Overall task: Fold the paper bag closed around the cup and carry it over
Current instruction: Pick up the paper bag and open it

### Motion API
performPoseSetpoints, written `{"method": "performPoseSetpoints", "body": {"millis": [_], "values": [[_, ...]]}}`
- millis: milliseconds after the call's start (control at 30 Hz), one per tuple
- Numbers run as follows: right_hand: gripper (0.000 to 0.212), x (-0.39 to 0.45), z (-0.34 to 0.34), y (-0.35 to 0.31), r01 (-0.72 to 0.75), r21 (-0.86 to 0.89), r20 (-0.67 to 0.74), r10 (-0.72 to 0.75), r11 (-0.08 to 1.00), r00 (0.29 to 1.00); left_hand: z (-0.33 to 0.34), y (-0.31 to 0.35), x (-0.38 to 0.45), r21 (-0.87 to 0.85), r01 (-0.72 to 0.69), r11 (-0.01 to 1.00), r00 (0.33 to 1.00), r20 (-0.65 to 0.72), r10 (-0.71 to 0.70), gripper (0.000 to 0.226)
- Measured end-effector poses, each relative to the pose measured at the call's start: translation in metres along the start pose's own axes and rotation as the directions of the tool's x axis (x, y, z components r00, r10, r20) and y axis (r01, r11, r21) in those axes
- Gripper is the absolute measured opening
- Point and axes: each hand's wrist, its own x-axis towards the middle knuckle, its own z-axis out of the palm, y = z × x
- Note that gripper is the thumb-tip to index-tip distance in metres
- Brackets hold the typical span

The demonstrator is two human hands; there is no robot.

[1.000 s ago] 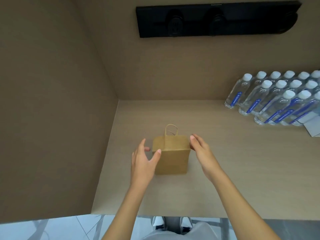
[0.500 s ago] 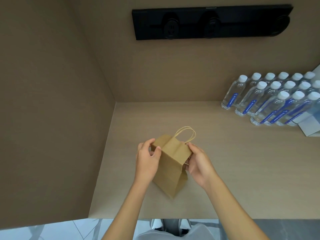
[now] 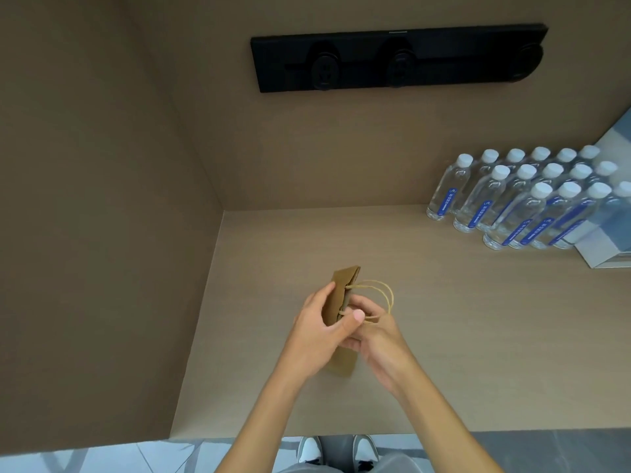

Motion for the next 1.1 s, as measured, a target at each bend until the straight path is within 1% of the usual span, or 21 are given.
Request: {"method": "performPoseSetpoints", "body": {"millis": [67,100,133,233,333,400,467,533,600,667,800,833,900,967,1033,1100], "values": [[0.034,-0.001,-0.002,0.001,0.005,0.015,-0.013,-0.005,1.0,1.0,-0.001,0.003,-0.001,-0.022,-0.019,1.0,0.996,0.089,0.021,0.094],[0.037,-0.002,-0.003,0.001,0.008,0.025,-0.007,-0.008,1.0,1.0,-0.002,0.005,-0.002,-0.031,-0.024,0.999,0.994,0.109,0.027,0.093],[0.039,-0.003,-0.004,0.0,0.013,0.028,0.008,-0.013,1.0,1.0,-0.002,0.006,-0.003,-0.05,-0.028,0.998,0.993,0.114,0.034,0.086],[0.048,-0.006,-0.005,-0.003,0.017,-0.002,0.031,-0.017,1.0,0.999,-0.004,0.009,-0.004,-0.155,-0.068,0.986,0.991,0.104,0.085,0.05],[0.043,-0.007,-0.005,-0.005,0.017,-0.039,0.019,-0.017,0.999,1.0,-0.004,0.012,-0.007,-0.237,-0.059,0.97,0.992,0.098,0.084,0.033],[0.037,-0.007,-0.003,-0.007,0.031,-0.078,0.022,-0.029,0.996,0.999,-0.005,0.011,-0.006,-0.27,-0.031,0.962,0.998,0.052,0.047,0.03],[0.037,-0.007,-0.001,-0.009,0.045,-0.122,0.006,-0.045,0.991,0.999,-0.006,0.01,-0.003,-0.297,0.017,0.955,1.0,0.016,-0.013,0.032],[0.036,-0.006,0.0,-0.011,0.037,-0.123,-0.061,-0.045,0.992,0.997,-0.006,0.01,0.0,-0.312,0.06,0.948,0.998,0.004,-0.062,0.033],[0.031,-0.005,0.0,-0.013,0.005,-0.132,-0.136,-0.023,0.991,0.991,-0.007,0.011,0.004,-0.282,0.086,0.956,0.994,-0.038,-0.101,0.033],[0.024,-0.004,0.001,-0.015,-0.024,-0.185,-0.163,-0.006,0.982,0.987,-0.007,0.011,0.007,-0.235,0.118,0.965,0.987,-0.081,-0.141,0.032],[0.011,0.001,0.003,-0.016,-0.047,-0.274,-0.22,-0.016,0.961,0.975,-0.003,0.015,0.012,-0.157,0.222,0.962,0.969,-0.069,-0.235,0.014],[0.012,0.002,0.003,-0.017,-0.055,-0.287,-0.239,-0.016,0.956,0.971,-0.004,0.016,0.014,-0.128,0.242,0.962,0.966,-0.057,-0.251,0.009],[0.018,0.003,0.0,-0.02,-0.067,-0.33,-0.258,-0.022,0.942,0.966,-0.01,0.019,0.022,-0.086,0.289,0.953,0.955,-0.039,-0.293,0.011],[0.022,0.002,-0.004,-0.024,-0.077,-0.396,-0.247,-0.025,0.915,0.969,-0.022,0.021,0.029,-0.036,0.314,0.949,0.948,-0.047,-0.316,0.011],[0.019,0.002,-0.006,-0.027,-0.093,-0.452,-0.247,-0.025,0.887,0.969,-0.03,0.022,0.035,0.068,0.31,0.948,0.95,-0.062,-0.306,0.015],[0.019,0.003,-0.007,-0.027,-0.102,-0.497,-0.262,-0.037,0.862,0.964,-0.03,0.025,0.035,0.172,0.322,0.931,0.946,-0.022,-0.323,0.022]]}}
